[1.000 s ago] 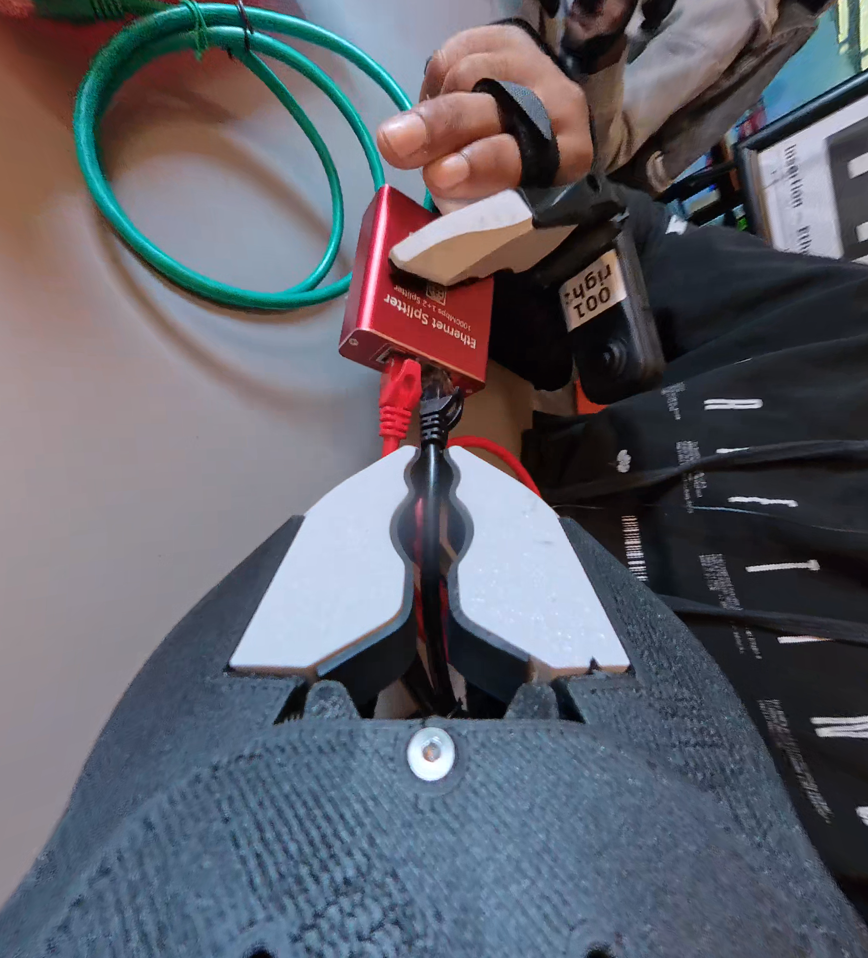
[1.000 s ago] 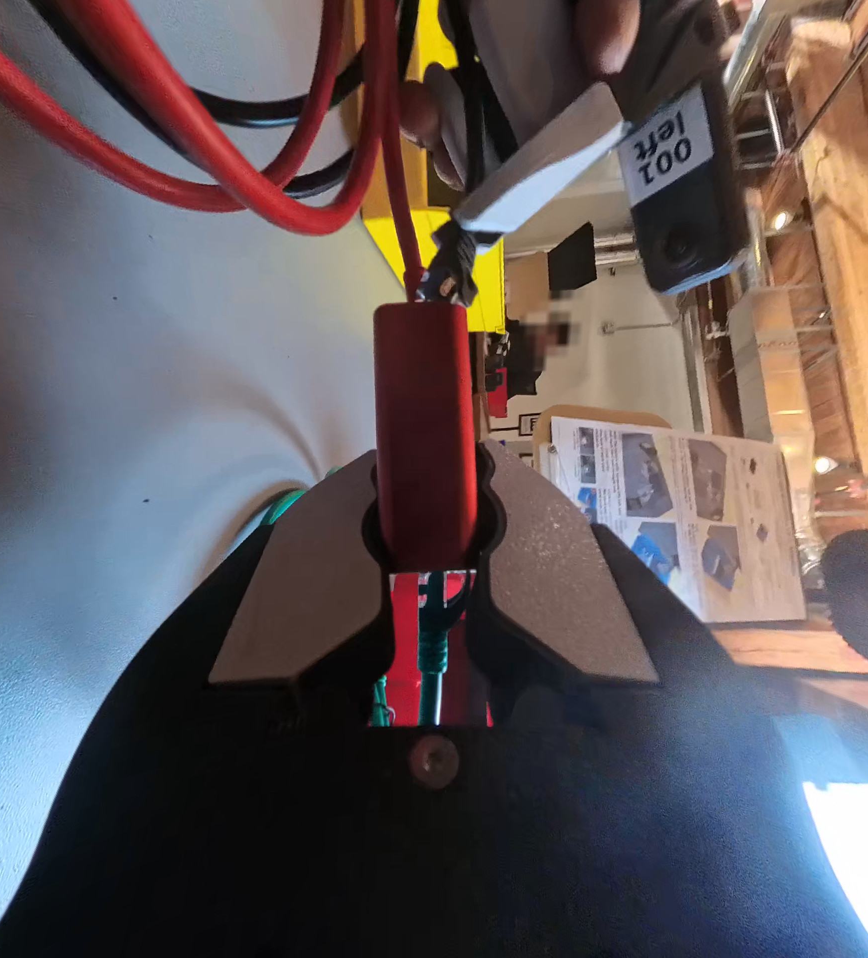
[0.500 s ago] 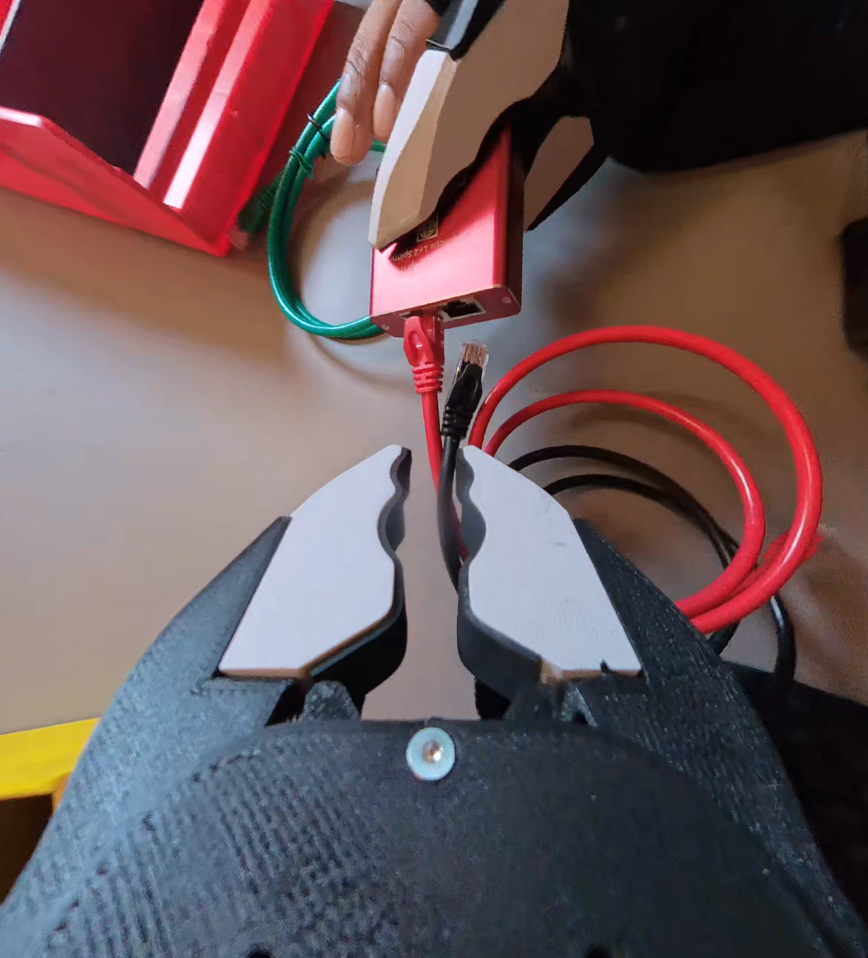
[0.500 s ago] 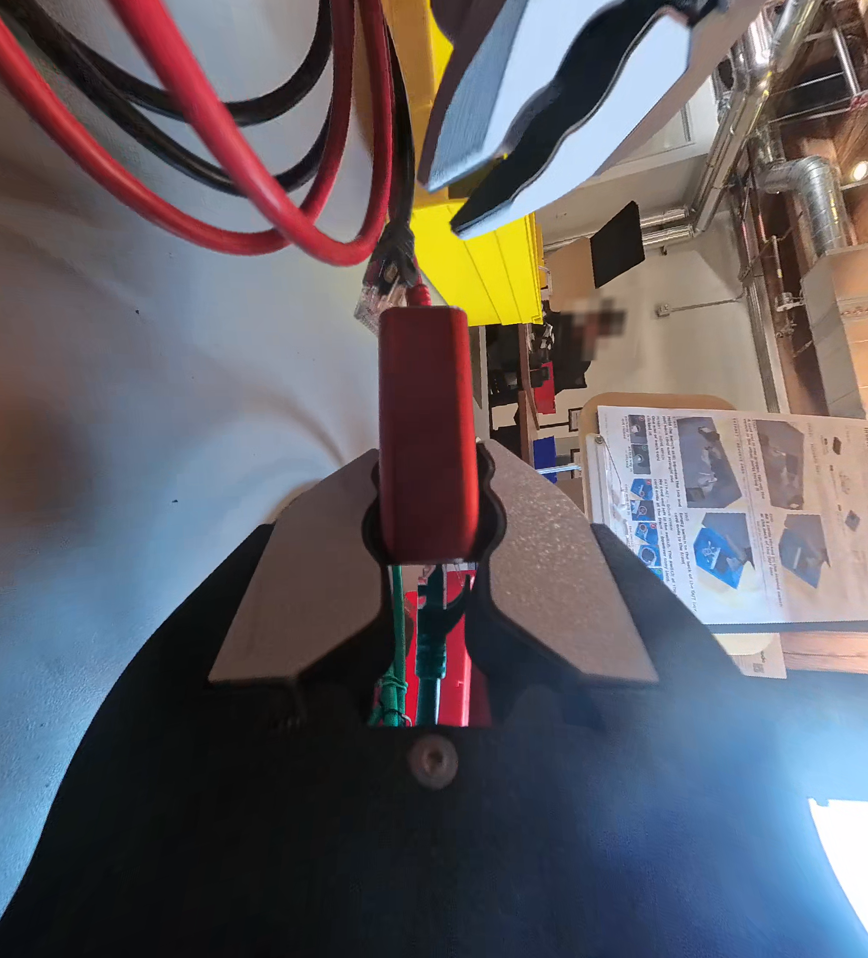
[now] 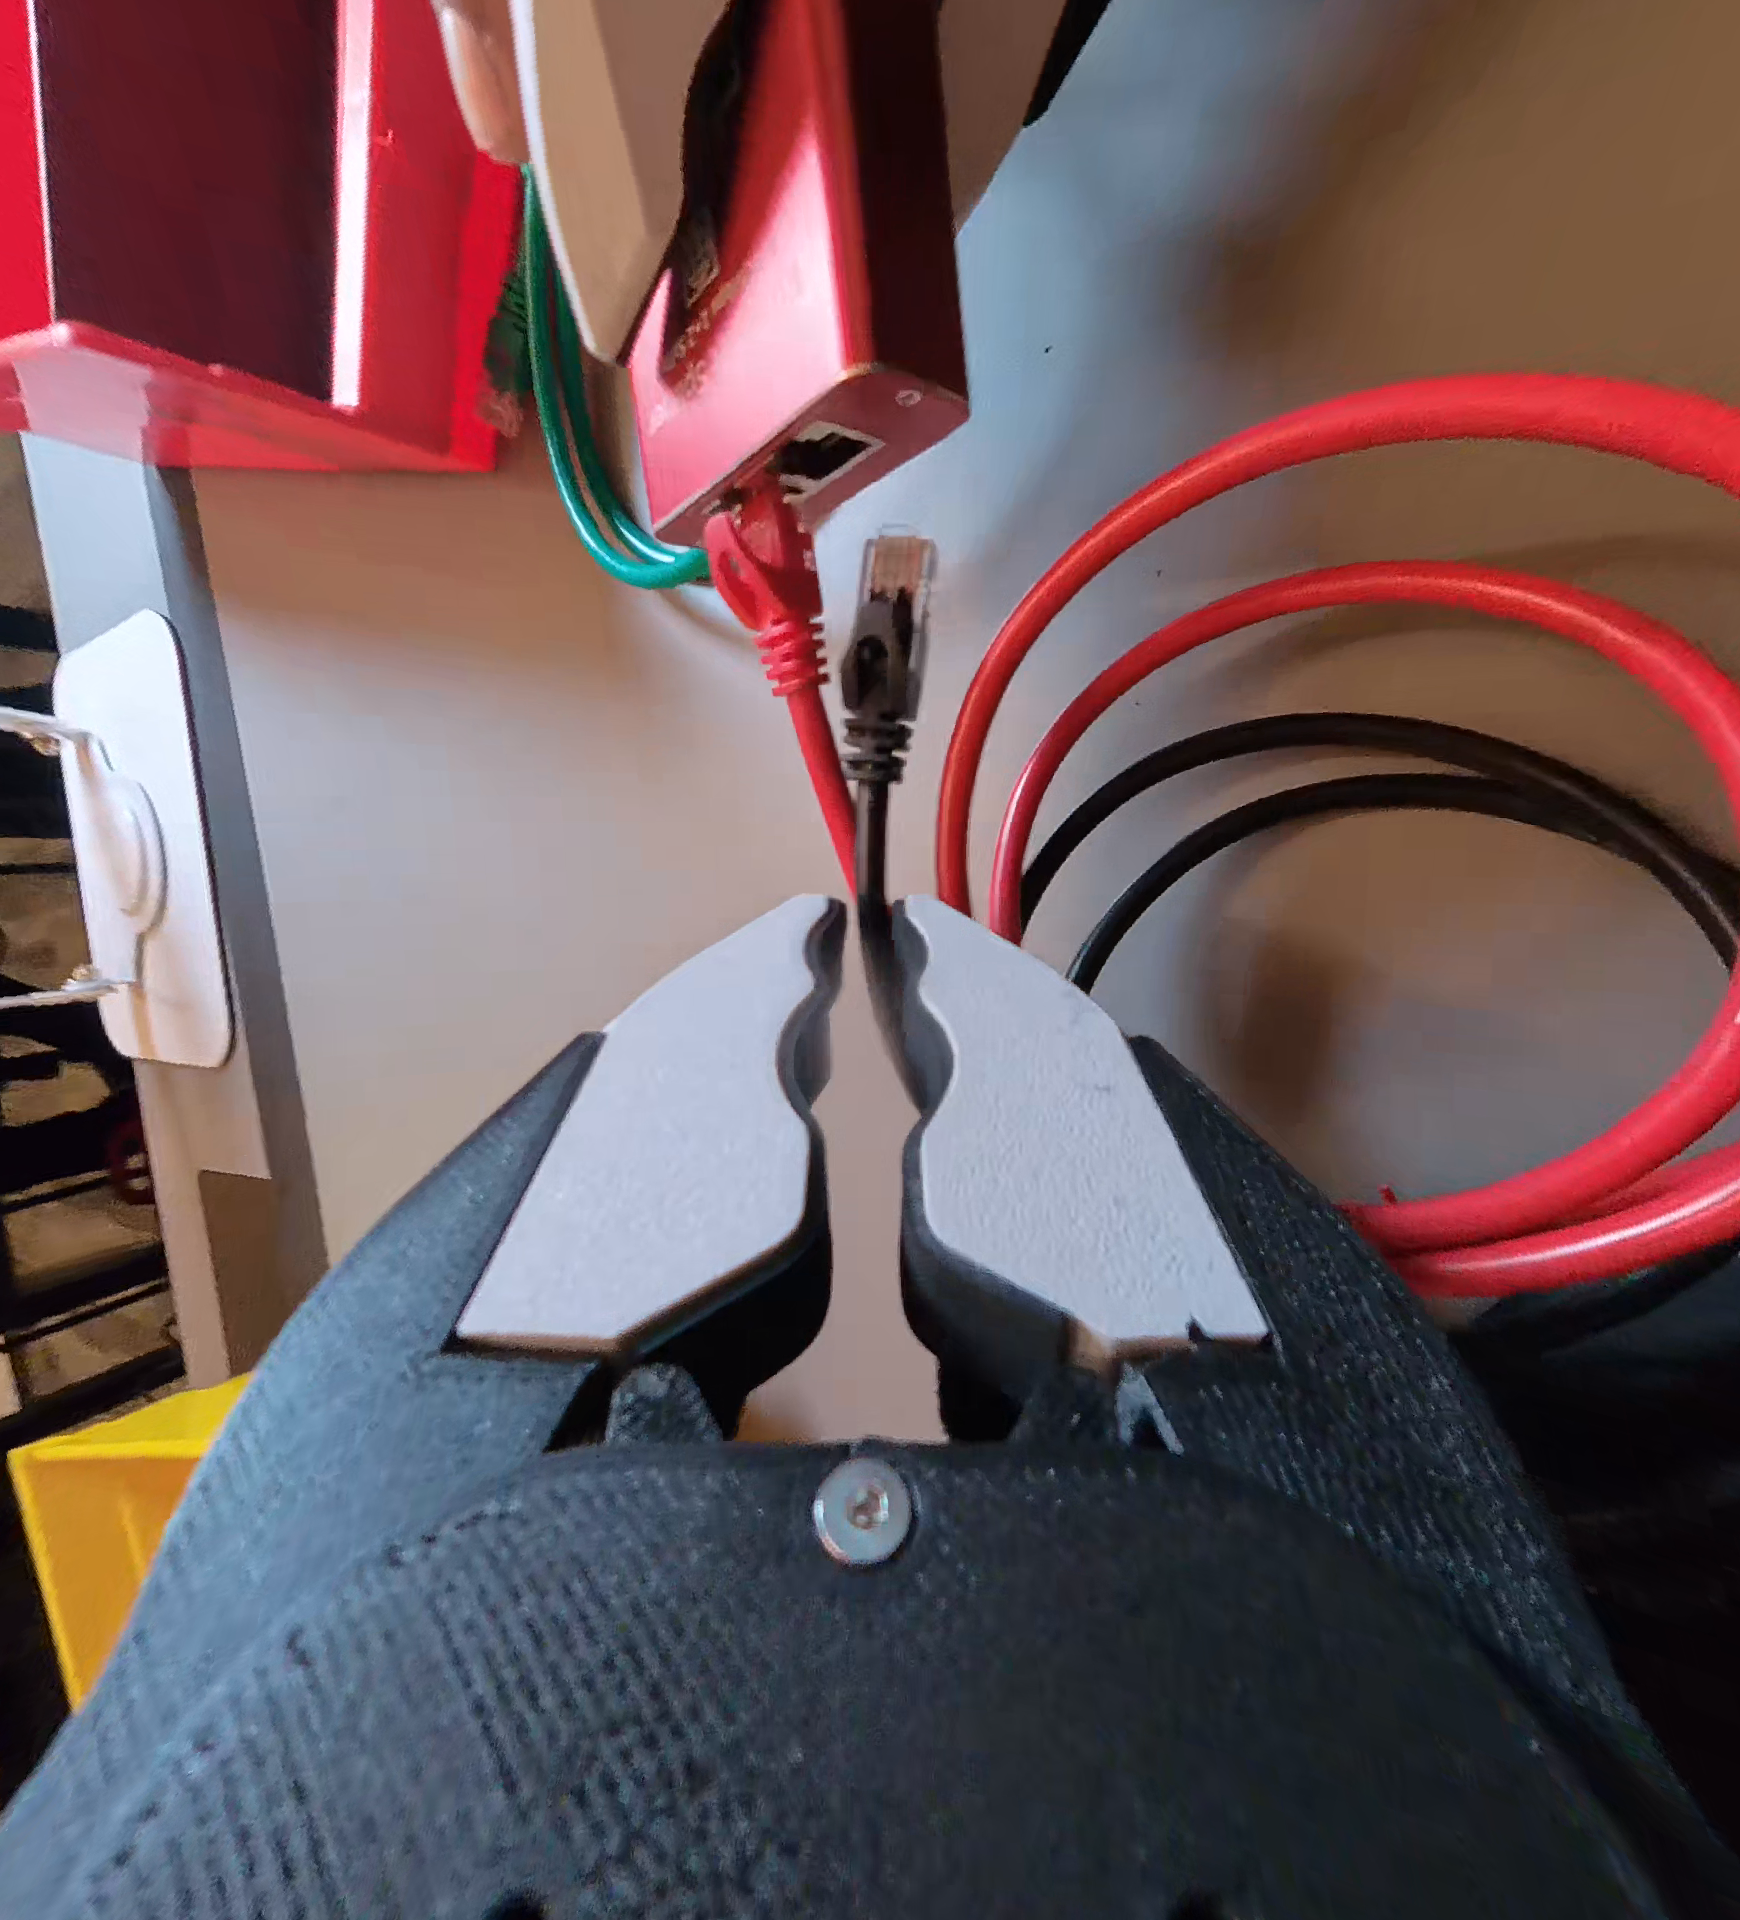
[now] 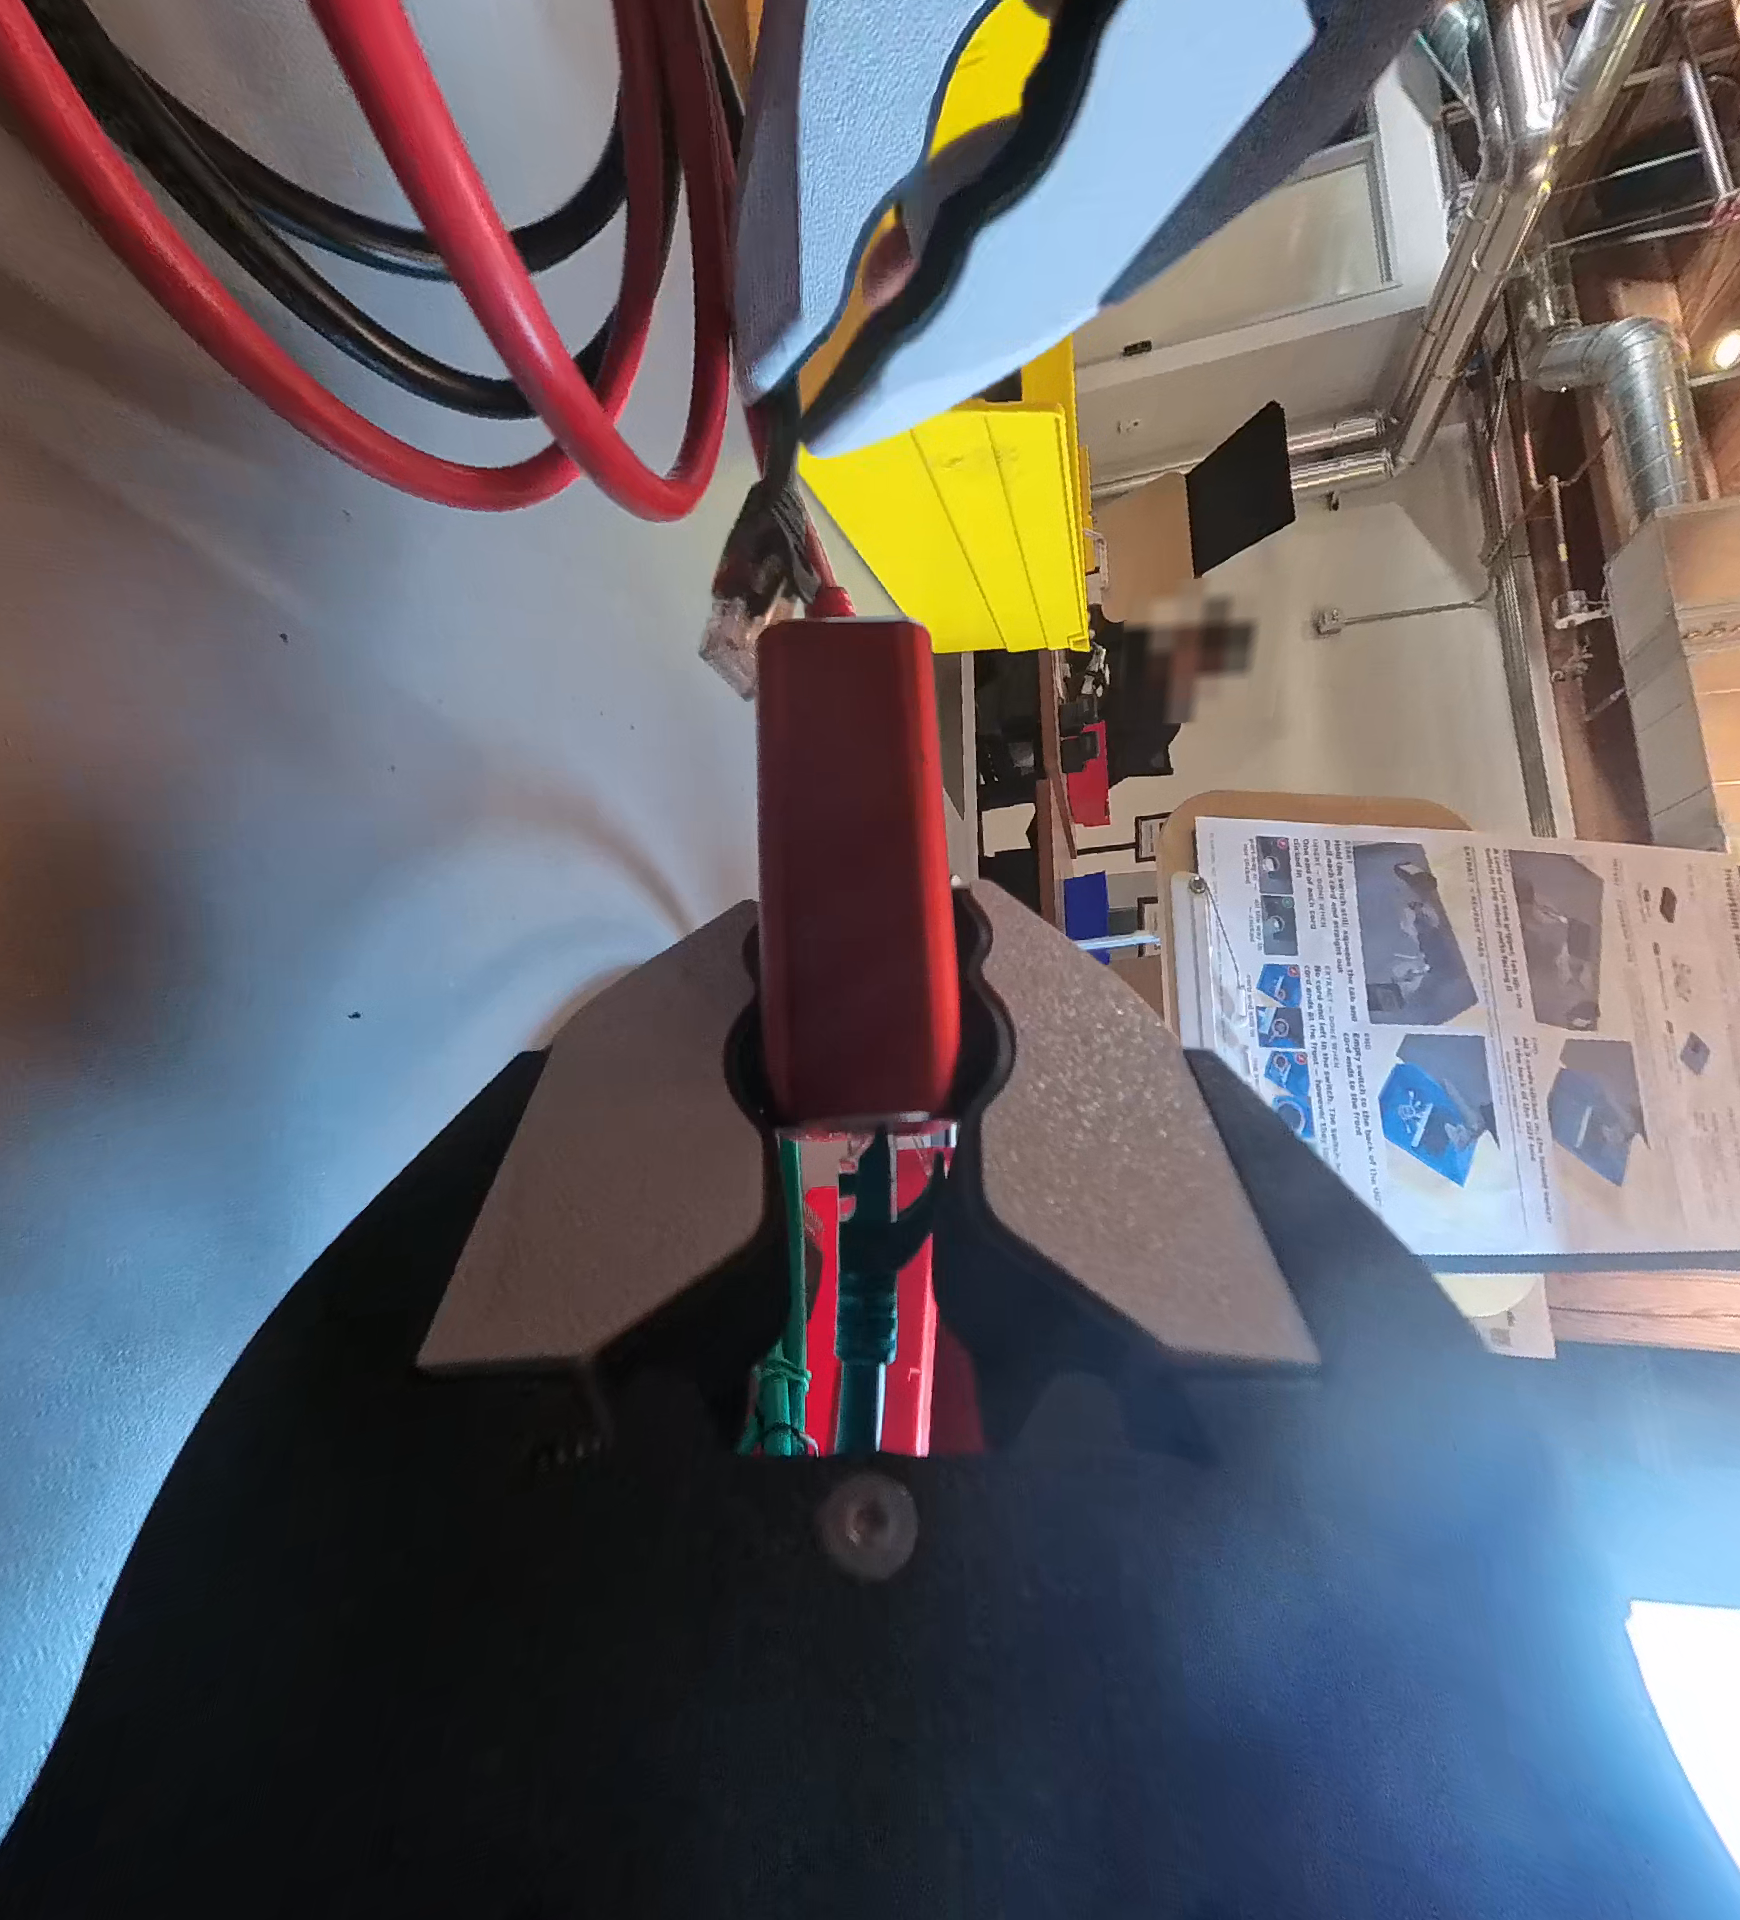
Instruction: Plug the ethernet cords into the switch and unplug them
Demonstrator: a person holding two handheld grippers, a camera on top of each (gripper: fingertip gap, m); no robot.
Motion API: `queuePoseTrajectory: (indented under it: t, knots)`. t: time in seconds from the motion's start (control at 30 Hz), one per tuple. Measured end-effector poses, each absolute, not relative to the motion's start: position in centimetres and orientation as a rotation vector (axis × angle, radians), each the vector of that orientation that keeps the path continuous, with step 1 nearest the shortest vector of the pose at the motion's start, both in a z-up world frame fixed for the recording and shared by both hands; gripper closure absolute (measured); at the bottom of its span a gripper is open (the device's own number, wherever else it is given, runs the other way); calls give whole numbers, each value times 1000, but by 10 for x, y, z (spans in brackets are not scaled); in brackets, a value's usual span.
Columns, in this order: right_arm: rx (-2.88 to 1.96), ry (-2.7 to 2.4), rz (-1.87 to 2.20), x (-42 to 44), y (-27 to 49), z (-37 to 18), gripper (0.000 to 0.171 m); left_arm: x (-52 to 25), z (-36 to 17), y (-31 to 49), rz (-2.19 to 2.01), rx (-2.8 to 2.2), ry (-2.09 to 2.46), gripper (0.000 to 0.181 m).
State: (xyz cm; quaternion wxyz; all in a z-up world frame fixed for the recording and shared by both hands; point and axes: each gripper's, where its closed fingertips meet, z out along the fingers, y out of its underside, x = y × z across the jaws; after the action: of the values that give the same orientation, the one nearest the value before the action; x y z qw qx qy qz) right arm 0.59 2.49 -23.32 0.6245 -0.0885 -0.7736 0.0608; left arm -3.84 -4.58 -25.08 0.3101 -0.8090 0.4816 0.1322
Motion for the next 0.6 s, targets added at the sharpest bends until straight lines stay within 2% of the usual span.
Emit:
queuePoseTrajectory:
  t: [0.17, 0.47, 0.6]
  knots:
    - [-227, -1768, 155, 7, 29, -232, 142, -39, -245, -39, 360, -2099, 1222, 176]
    - [-181, -1711, 177, 8, 27, -225, 142, -17, -227, -55, -740, -2456, 585, 176]
    - [-159, -1730, 149, 8, 26, -231, 142, -7, -242, -63, -930, -2560, 513, 176]
